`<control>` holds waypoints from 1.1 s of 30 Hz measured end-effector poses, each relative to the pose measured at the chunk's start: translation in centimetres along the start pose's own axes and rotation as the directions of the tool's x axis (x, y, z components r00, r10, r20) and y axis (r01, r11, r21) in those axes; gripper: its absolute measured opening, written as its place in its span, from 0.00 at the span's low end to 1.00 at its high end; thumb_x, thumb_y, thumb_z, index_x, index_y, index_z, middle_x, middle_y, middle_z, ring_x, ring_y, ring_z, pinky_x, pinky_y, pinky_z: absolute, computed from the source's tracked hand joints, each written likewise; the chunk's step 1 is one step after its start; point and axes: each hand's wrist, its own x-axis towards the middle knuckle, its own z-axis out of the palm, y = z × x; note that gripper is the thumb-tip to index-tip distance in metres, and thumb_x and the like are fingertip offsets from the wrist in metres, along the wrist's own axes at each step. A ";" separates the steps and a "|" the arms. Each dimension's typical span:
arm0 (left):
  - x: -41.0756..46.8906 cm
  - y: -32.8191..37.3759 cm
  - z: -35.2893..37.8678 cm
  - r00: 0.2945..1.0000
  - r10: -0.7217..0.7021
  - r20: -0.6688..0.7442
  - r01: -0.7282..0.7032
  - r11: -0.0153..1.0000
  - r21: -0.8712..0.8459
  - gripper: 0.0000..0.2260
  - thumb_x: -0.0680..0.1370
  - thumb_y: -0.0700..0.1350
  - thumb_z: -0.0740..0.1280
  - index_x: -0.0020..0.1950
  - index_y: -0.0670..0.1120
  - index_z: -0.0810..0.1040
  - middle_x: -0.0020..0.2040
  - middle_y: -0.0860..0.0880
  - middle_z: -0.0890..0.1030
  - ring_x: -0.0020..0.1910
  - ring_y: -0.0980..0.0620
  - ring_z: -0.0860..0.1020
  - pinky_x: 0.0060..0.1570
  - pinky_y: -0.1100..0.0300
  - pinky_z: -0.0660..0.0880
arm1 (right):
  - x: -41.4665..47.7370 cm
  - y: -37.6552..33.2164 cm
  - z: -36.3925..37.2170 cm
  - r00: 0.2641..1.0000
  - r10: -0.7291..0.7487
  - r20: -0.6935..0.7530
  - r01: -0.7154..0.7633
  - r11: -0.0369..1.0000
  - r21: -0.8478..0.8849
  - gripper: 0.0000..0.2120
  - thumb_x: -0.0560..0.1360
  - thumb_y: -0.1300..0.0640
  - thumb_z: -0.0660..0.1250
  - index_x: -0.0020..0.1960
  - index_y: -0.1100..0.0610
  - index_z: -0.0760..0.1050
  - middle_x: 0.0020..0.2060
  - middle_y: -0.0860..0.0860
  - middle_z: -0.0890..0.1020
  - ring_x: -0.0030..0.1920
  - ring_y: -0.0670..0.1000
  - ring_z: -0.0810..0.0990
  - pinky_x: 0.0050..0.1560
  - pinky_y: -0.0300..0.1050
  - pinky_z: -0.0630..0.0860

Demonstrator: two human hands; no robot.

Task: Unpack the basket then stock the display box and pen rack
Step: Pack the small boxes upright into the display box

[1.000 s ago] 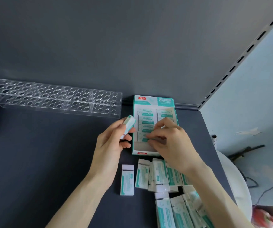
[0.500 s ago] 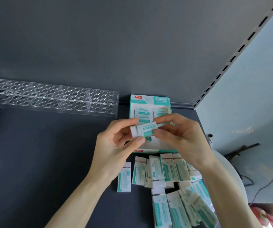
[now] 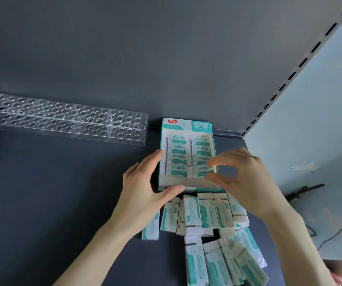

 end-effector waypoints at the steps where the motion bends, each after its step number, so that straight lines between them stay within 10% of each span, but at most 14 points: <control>1: 0.0 0.1 0.0 1.000 -0.002 -0.001 0.002 1.000 0.004 0.36 0.68 0.56 0.73 0.73 0.56 0.63 0.68 0.64 0.67 0.72 0.56 0.62 0.72 0.51 0.58 | 0.1 0.1 0.2 1.000 -0.006 0.010 0.007 0.999 -0.033 0.10 0.68 0.56 0.75 0.49 0.52 0.82 0.40 0.34 0.76 0.49 0.44 0.71 0.47 0.31 0.65; 8: -0.2 0.1 0.1 0.999 -0.050 -0.016 0.050 0.999 0.008 0.38 0.67 0.57 0.73 0.74 0.56 0.63 0.68 0.65 0.65 0.73 0.53 0.60 0.73 0.51 0.58 | 0.8 0.5 1.0 0.998 -0.051 0.045 0.056 0.990 -0.131 0.04 0.68 0.60 0.74 0.42 0.54 0.83 0.45 0.44 0.82 0.49 0.51 0.70 0.52 0.51 0.70; 23: 0.1 -0.2 0.1 0.999 -0.009 -0.049 0.010 1.000 0.007 0.36 0.68 0.55 0.74 0.74 0.54 0.64 0.69 0.62 0.67 0.71 0.55 0.64 0.71 0.48 0.62 | 1.0 -0.1 1.6 0.996 -0.022 0.089 0.037 0.984 -0.174 0.06 0.73 0.56 0.70 0.49 0.53 0.82 0.50 0.46 0.79 0.50 0.51 0.67 0.54 0.46 0.65; 33: -3.1 2.7 0.2 0.957 0.219 -0.189 -0.196 0.972 0.130 0.14 0.74 0.47 0.71 0.58 0.46 0.78 0.60 0.52 0.75 0.61 0.53 0.73 0.61 0.45 0.69 | -5.3 -1.6 0.1 0.973 0.005 -0.229 0.032 0.987 0.158 0.05 0.72 0.64 0.71 0.45 0.56 0.81 0.37 0.40 0.76 0.39 0.44 0.76 0.41 0.28 0.70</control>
